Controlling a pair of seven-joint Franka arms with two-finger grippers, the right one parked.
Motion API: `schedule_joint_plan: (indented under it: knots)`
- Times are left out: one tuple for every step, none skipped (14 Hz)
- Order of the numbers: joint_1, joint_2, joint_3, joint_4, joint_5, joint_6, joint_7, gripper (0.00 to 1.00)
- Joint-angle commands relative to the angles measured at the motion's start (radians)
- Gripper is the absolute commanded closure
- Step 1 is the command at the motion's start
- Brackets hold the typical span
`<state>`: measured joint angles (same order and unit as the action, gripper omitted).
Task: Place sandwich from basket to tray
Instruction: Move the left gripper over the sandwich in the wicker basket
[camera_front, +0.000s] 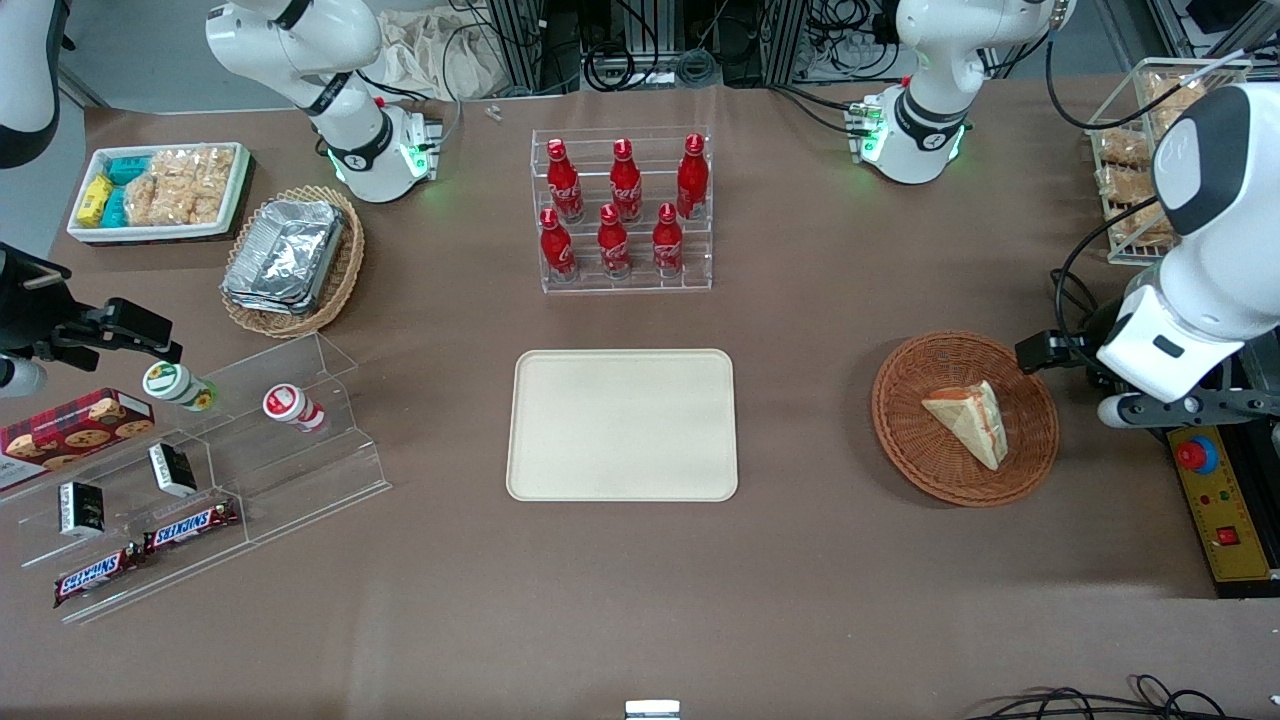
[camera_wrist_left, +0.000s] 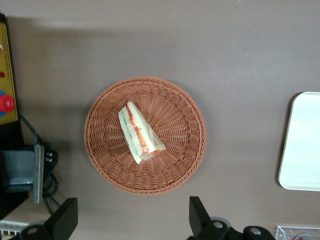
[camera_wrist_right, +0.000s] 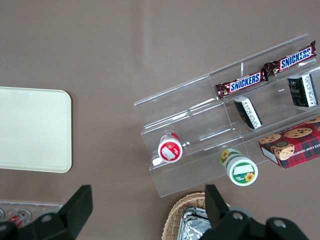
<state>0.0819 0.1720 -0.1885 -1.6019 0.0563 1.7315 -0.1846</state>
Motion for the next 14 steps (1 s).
schedule_joint_plan:
  knots:
    - [0.001, -0.029, 0.012, -0.132, -0.016, 0.110, -0.108, 0.00]
    - [0.002, -0.052, 0.014, -0.217, -0.018, 0.205, -0.124, 0.00]
    - [0.024, -0.065, 0.015, -0.274, -0.024, 0.261, -0.157, 0.00]
    - [0.039, -0.060, 0.015, -0.300, -0.030, 0.276, -0.236, 0.00]
    - [0.041, -0.051, 0.015, -0.318, -0.030, 0.289, -0.272, 0.00]
    - [0.042, -0.030, 0.015, -0.334, -0.029, 0.321, -0.288, 0.00]
    - [0.042, -0.008, 0.017, -0.351, -0.024, 0.357, -0.330, 0.00]
    - [0.042, 0.015, 0.017, -0.365, -0.018, 0.403, -0.392, 0.00]
    - [0.042, 0.035, 0.017, -0.366, -0.016, 0.431, -0.467, 0.00]
    - [0.036, 0.050, 0.017, -0.366, -0.013, 0.442, -0.514, 0.00]
    - [0.033, 0.060, 0.017, -0.371, -0.010, 0.453, -0.522, 0.00]
    - [0.035, 0.061, 0.017, -0.380, -0.010, 0.457, -0.524, 0.00]
    - [0.038, 0.061, 0.017, -0.394, -0.010, 0.473, -0.524, 0.00]
    - [0.039, 0.061, 0.017, -0.412, -0.010, 0.491, -0.524, 0.00]
